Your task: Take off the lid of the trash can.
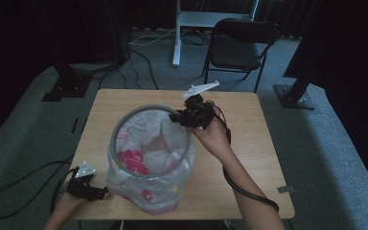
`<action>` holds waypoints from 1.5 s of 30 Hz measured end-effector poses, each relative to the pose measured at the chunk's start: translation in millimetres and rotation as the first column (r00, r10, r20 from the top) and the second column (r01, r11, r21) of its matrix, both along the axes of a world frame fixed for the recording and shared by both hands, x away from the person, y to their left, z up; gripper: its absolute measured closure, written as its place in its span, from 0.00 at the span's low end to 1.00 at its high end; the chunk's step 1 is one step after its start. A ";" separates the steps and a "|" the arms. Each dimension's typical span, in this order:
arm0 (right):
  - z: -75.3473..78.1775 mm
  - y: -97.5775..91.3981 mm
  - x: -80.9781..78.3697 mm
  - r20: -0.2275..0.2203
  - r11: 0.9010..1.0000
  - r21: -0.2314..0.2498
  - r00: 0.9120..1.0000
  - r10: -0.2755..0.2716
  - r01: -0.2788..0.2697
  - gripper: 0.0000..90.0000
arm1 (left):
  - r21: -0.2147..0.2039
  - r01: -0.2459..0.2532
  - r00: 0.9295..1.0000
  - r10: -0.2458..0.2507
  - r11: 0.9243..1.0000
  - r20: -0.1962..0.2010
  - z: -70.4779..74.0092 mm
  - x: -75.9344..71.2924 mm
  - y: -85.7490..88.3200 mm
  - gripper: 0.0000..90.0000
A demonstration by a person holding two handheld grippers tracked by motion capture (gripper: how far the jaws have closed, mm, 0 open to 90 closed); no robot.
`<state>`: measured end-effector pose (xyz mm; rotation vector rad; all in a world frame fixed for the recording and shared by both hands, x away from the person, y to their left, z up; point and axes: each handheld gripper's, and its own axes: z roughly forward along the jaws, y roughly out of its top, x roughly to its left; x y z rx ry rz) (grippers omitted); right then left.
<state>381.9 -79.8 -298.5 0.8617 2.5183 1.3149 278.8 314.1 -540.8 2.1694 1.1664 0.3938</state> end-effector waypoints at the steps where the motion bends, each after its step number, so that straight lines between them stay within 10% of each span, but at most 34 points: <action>1: 1.0 -1.4 0.6 -0.002 1.000 0.007 1.000 -0.001 0.001 0.87 | 0.001 0.000 1.000 0.000 1.000 0.000 0.0 0.1 0.0 0.02; 28: 27.7 -30.0 2.0 -0.023 0.978 0.197 0.998 -0.061 0.065 0.92 | -0.008 -0.003 1.000 0.003 1.000 0.003 -0.3 0.4 1.3 0.02; 45: 33.2 -69.8 0.0 -0.022 0.961 0.236 0.989 -0.146 0.147 0.92 | -0.012 -0.004 1.000 0.004 1.000 0.002 -0.2 0.4 1.2 0.02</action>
